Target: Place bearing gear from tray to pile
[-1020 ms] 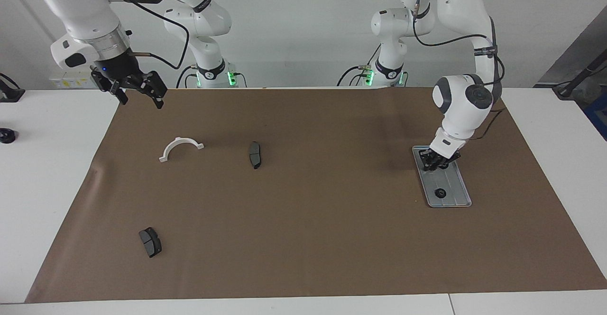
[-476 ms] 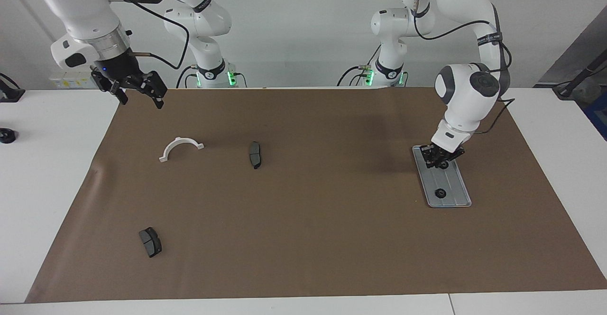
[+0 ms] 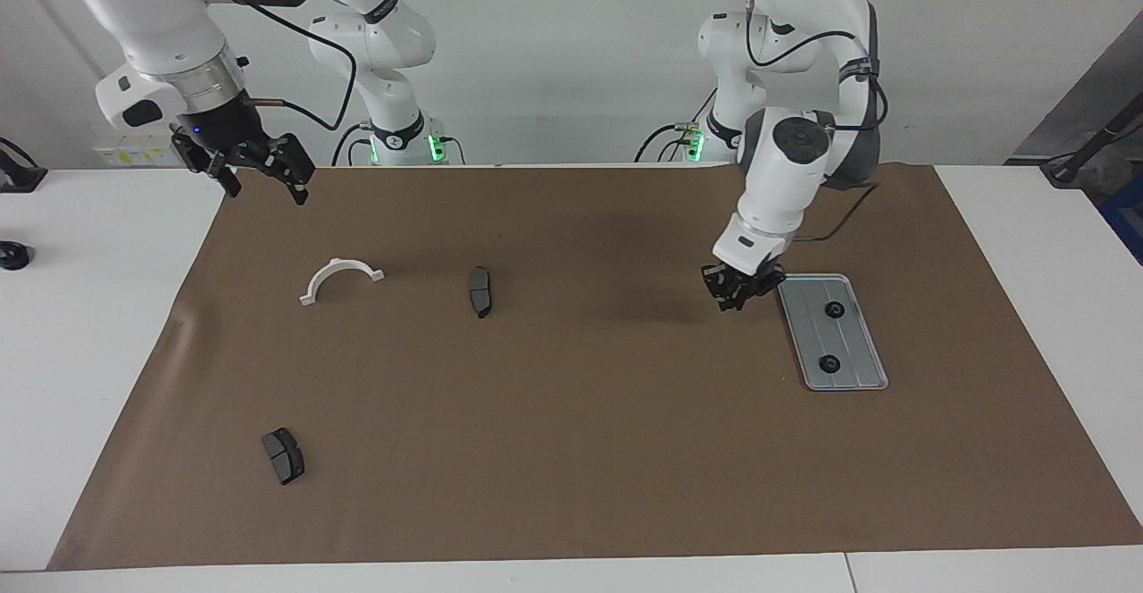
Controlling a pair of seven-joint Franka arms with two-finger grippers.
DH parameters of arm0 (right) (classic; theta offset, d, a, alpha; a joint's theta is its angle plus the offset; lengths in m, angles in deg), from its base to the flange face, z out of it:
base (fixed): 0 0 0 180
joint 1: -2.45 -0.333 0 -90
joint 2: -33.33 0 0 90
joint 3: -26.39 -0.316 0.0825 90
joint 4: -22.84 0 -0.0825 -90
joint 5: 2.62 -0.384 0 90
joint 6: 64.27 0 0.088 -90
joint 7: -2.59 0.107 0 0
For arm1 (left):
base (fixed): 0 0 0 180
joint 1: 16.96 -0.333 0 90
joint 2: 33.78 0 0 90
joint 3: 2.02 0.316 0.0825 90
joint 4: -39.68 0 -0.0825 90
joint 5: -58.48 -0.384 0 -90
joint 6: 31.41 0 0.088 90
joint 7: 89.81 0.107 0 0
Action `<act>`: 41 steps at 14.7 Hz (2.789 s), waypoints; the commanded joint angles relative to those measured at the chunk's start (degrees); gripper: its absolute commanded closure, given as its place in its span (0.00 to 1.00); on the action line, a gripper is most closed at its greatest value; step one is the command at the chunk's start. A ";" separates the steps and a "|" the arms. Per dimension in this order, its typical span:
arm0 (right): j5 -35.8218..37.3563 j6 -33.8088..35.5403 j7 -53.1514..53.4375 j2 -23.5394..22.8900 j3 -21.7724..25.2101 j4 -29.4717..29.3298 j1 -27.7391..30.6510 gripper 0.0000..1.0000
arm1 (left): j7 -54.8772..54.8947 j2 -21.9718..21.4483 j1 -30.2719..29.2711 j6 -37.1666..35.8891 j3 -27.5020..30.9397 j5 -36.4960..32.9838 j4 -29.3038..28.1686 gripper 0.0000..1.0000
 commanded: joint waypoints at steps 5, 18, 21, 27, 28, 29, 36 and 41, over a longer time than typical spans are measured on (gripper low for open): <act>-1.00 -1.03 -1.75 0.76 -0.06 0.92 0.76 0.00 | -12.85 15.33 12.09 0.31 0.98 -3.31 15.55 1.00; -3.46 -16.04 -5.98 -7.74 -2.51 3.38 -3.27 0.00 | -11.63 11.77 9.04 1.65 1.42 -3.40 14.62 0.00; -3.12 -24.74 -2.40 -14.68 -2.61 2.42 -9.50 0.00 | -5.41 7.63 2.89 0.31 1.42 -3.40 11.98 0.00; 0.40 -32.15 19.66 -29.27 -2.61 -3.71 -25.51 0.00 | 14.18 7.62 -11.52 1.01 1.25 -3.40 11.10 0.00; 0.84 -31.71 22.91 -33.91 -2.61 -9.05 -28.22 0.00 | 17.87 7.88 -13.72 1.36 1.25 -3.40 10.92 0.00; 2.06 -31.80 25.81 -37.96 -2.44 -13.01 -30.51 0.00 | 19.82 7.97 -15.14 2.06 1.25 -3.31 10.57 0.00; 3.04 -35.14 27.34 -41.25 -2.61 -14.65 -33.08 0.00 | 20.63 12.54 -19.98 8.57 1.16 -2.70 9.43 0.00; 2.95 -36.01 25.93 -40.11 -2.70 -9.73 -34.05 0.13 | 20.63 13.25 -20.95 11.99 1.16 -2.70 5.83 0.07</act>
